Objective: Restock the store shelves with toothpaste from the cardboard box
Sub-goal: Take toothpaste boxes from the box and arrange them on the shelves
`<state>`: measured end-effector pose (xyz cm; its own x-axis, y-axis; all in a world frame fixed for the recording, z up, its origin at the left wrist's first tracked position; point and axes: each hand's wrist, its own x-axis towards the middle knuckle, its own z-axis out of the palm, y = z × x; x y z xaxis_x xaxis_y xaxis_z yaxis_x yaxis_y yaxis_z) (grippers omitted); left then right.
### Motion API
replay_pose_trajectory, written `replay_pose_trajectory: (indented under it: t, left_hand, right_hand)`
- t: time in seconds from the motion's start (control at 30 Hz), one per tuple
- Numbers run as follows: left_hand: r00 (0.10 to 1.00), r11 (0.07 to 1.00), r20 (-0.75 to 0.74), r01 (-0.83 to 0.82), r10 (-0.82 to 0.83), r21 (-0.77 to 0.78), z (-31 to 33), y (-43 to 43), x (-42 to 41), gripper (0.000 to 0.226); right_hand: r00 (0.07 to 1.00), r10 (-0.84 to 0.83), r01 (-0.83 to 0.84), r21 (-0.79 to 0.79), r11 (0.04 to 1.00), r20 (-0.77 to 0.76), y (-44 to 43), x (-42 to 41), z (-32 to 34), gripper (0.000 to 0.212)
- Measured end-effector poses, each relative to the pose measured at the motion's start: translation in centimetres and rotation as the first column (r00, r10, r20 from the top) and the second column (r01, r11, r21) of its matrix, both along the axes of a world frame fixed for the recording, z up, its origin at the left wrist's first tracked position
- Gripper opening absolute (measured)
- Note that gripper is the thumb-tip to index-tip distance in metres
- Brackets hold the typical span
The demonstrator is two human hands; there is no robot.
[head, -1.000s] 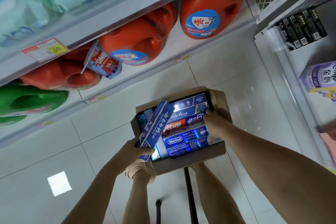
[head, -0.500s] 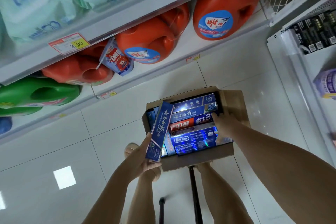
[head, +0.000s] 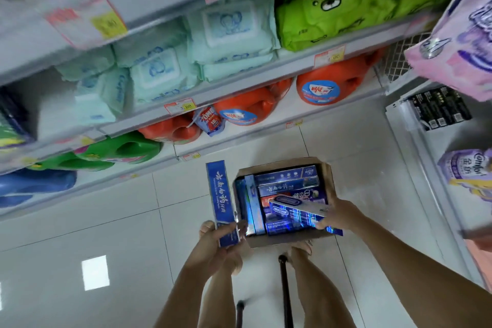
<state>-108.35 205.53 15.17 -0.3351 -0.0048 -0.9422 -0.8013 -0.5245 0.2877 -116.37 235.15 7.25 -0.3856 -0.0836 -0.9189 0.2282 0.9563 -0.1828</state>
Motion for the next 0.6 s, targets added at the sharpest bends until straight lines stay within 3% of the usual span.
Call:
replay_pose_trajectory:
  t: [0.17, 0.3, 0.37, 0.47, 0.6]
  left_hand:
    - [0.991, 0.991, -0.031, -0.132, 0.132, 0.003, 6.7, -0.4, 0.5, 0.034]
    - [0.971, 0.971, -0.045, -0.236, 0.237, 0.022, 11.2, -0.7, 0.4, 0.012]
    - [0.968, 0.969, -0.063, -0.241, 0.244, 0.05, 13.9, -1.1, -0.2, 0.023]
    - [0.946, 0.956, -0.178, -0.242, 0.271, 0.169, 17.7, -2.1, -1.5, 0.08]
    - [0.846, 0.892, -0.358, -0.26, 0.395, 0.371, 22.7, -4.2, -2.5, 0.077]
  right_hand:
    - [0.959, -0.282, 0.279, -0.136, 0.951, -0.009, 1.8, 0.9, 9.0, 0.054]
    - [0.921, -0.387, 0.358, -0.295, 0.886, -0.043, 1.8, 1.4, 16.3, 0.07]
    - [0.914, -0.394, 0.333, -0.372, 0.866, -0.099, 1.0, 1.5, 19.5, 0.065]
    - [0.892, -0.372, 0.219, -0.474, 0.853, -0.258, -0.9, 0.9, 24.3, 0.061]
    - [0.791, -0.283, -0.036, -0.502, 0.864, -0.542, -3.9, -1.5, 30.8, 0.06]
